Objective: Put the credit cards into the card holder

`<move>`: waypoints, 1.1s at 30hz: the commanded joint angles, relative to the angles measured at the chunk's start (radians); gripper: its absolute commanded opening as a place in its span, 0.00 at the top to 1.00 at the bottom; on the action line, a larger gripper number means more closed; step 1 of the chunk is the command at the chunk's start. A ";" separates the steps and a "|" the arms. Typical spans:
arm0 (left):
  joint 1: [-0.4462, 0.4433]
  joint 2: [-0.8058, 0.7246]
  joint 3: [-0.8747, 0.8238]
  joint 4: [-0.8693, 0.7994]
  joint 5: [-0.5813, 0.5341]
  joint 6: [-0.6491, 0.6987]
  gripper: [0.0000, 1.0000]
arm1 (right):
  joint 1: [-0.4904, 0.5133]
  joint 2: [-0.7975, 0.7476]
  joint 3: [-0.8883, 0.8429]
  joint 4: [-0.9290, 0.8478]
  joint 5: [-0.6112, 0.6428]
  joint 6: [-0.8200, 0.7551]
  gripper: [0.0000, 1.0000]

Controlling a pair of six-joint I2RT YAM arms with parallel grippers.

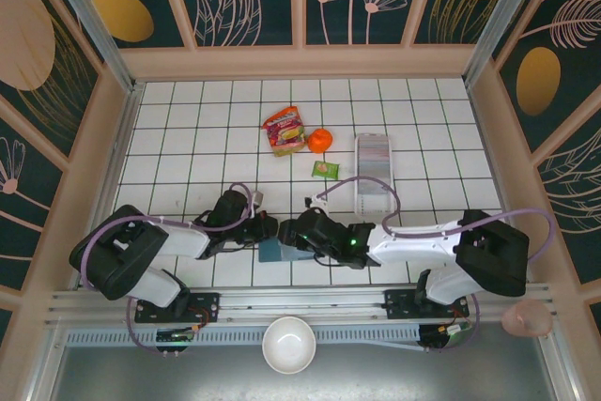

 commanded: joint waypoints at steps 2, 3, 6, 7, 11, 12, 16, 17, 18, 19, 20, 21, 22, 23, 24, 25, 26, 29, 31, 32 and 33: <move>0.002 0.004 -0.038 -0.015 0.012 0.006 1.00 | -0.012 -0.001 -0.022 -0.046 -0.007 0.028 0.44; 0.003 0.002 -0.040 -0.013 0.012 0.005 1.00 | -0.011 0.005 -0.021 -0.033 -0.018 0.022 0.45; 0.002 -0.009 -0.044 -0.011 0.012 0.004 1.00 | -0.008 0.032 -0.002 0.006 -0.053 -0.002 0.48; 0.003 -0.015 -0.046 -0.009 0.012 0.001 1.00 | -0.006 0.046 0.007 0.015 -0.063 -0.007 0.49; 0.002 -0.047 -0.056 0.001 0.009 -0.004 1.00 | -0.003 0.104 0.042 0.028 -0.110 -0.022 0.50; 0.003 -0.056 -0.061 0.010 0.008 -0.007 1.00 | -0.001 0.115 0.048 0.029 -0.115 -0.022 0.51; 0.003 -0.097 -0.060 0.004 0.004 -0.005 1.00 | 0.015 0.125 0.070 0.058 -0.123 -0.034 0.51; 0.002 -0.112 -0.053 -0.014 -0.003 -0.001 0.98 | 0.021 0.123 0.078 0.062 -0.120 -0.042 0.51; 0.003 -0.128 -0.048 -0.029 -0.011 0.000 0.95 | 0.027 0.125 0.087 0.064 -0.116 -0.052 0.51; 0.002 -0.153 -0.040 -0.063 -0.027 0.007 0.91 | 0.032 0.127 0.096 0.064 -0.114 -0.060 0.51; 0.003 -0.180 -0.028 -0.111 -0.051 0.020 0.89 | 0.037 0.133 0.102 0.064 -0.116 -0.066 0.51; 0.004 -0.204 -0.017 -0.148 -0.070 0.029 0.85 | 0.039 0.140 0.106 0.069 -0.122 -0.073 0.51; 0.005 -0.236 -0.002 -0.197 -0.097 0.037 0.78 | 0.042 0.149 0.112 0.072 -0.129 -0.079 0.52; 0.004 -0.273 0.011 -0.247 -0.130 0.043 0.67 | 0.044 0.156 0.119 0.076 -0.134 -0.085 0.52; 0.005 -0.308 0.015 -0.275 -0.154 0.041 0.58 | 0.048 0.163 0.124 0.079 -0.137 -0.093 0.52; 0.005 -0.354 0.016 -0.305 -0.184 0.039 0.51 | 0.050 0.172 0.130 0.085 -0.143 -0.100 0.52; 0.005 -0.402 0.019 -0.347 -0.228 0.035 0.46 | 0.055 0.180 0.139 0.092 -0.150 -0.109 0.52; 0.006 -0.535 0.016 -0.490 -0.374 0.015 0.31 | 0.061 0.218 0.160 0.108 -0.169 -0.130 0.52; 0.006 -0.618 -0.006 -0.546 -0.434 -0.012 0.34 | 0.059 0.254 0.172 0.111 -0.182 -0.133 0.52; 0.006 -0.652 -0.023 -0.555 -0.440 -0.027 0.39 | 0.055 0.274 0.181 0.104 -0.187 -0.134 0.52; 0.007 -0.678 -0.034 -0.559 -0.437 -0.041 0.45 | 0.051 0.289 0.188 0.100 -0.187 -0.134 0.52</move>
